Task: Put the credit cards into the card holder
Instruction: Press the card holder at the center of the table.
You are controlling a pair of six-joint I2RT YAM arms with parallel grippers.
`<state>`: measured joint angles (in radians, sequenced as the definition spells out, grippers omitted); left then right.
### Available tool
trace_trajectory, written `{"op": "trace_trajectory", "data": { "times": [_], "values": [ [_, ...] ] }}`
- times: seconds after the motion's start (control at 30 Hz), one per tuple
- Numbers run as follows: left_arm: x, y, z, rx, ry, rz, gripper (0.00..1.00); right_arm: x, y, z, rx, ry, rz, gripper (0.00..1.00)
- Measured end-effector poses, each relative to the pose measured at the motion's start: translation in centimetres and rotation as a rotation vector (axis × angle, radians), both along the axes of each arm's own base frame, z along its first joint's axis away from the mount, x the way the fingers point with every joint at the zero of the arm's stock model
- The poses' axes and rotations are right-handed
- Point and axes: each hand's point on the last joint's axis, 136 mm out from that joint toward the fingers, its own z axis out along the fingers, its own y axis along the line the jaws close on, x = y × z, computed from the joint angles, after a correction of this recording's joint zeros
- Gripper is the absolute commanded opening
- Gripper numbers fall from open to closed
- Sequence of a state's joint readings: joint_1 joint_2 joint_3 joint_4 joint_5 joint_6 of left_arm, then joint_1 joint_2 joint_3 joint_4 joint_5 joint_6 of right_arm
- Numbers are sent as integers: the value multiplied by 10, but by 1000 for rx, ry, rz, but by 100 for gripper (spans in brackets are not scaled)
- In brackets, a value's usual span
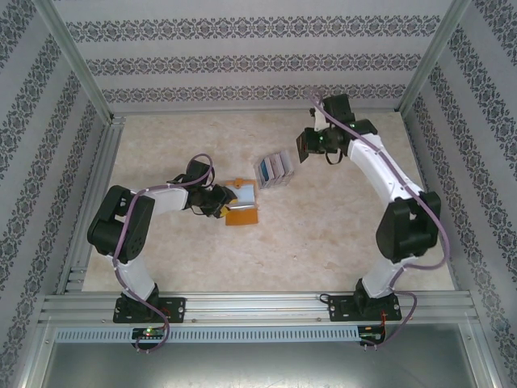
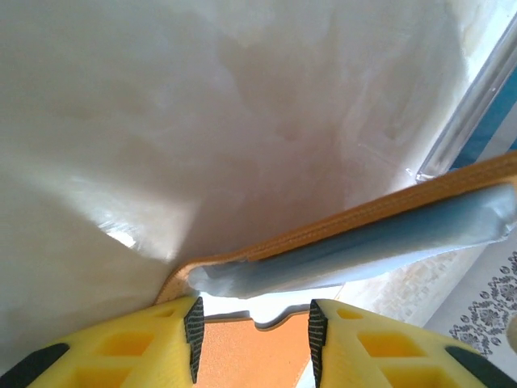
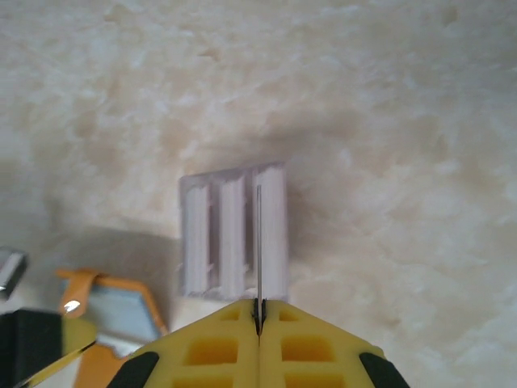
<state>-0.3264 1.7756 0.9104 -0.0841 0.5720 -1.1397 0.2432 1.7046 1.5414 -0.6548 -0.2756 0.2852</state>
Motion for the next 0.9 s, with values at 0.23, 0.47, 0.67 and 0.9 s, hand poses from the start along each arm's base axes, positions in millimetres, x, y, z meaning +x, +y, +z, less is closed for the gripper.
{"op": "trace_trajectory", "data": {
  "times": [0.23,0.47,0.67,0.9],
  "values": [
    [-3,7,14,45,-10,-1,43,-78,75,-37,183,133,143,0],
    [10,10,47,76,-99,-14,43,-123,147,-76,254,225,243,1],
    [17,17,60,117,-123,-34,43,-109,163,-80,270,223,231,1],
    [67,37,88,199,-220,-39,43,-86,176,-50,303,115,203,1]
  ]
}}
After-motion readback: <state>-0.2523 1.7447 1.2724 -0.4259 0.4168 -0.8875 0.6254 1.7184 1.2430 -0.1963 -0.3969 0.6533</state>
